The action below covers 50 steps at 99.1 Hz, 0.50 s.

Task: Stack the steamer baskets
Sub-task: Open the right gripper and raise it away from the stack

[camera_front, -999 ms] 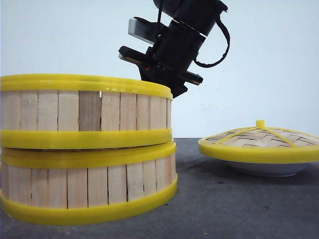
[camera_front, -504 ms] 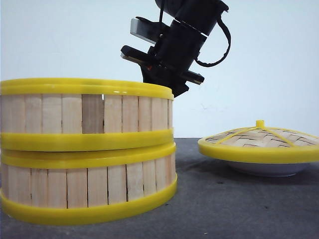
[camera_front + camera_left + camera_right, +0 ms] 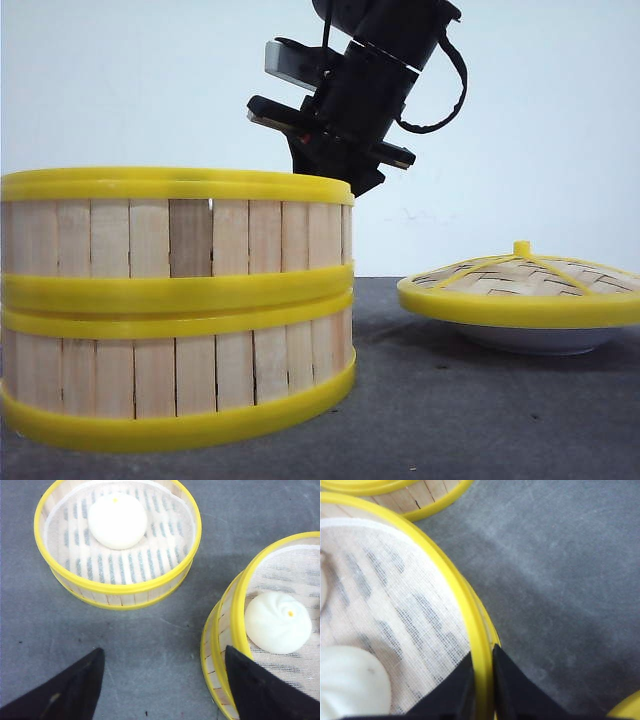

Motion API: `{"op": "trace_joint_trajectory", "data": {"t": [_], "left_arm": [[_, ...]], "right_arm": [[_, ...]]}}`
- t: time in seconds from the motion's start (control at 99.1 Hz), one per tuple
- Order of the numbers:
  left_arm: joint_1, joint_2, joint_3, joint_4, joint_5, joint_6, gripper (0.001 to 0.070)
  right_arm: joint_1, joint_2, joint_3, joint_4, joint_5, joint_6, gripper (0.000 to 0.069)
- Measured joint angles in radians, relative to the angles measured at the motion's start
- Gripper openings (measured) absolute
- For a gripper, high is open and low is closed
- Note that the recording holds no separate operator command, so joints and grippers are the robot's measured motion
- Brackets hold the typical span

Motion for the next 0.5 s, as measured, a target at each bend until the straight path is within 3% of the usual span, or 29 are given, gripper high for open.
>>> {"op": "trace_joint_trajectory", "data": {"t": [0.333,0.393,0.504], "left_arm": [[0.0,0.0,0.0,0.0,0.0,0.0,0.0466],[0.0,0.0,0.0,0.0,0.0,0.0,0.0466],[0.0,0.0,0.0,0.0,0.0,0.0,0.0466]], "right_arm": [[0.002,0.0,0.002,-0.024,0.039,0.001,0.0033],[0.002,0.0,0.002,-0.027,0.038,0.001,0.0083],[0.002,0.0,0.002,-0.028,0.039,0.001,0.0234]]}}
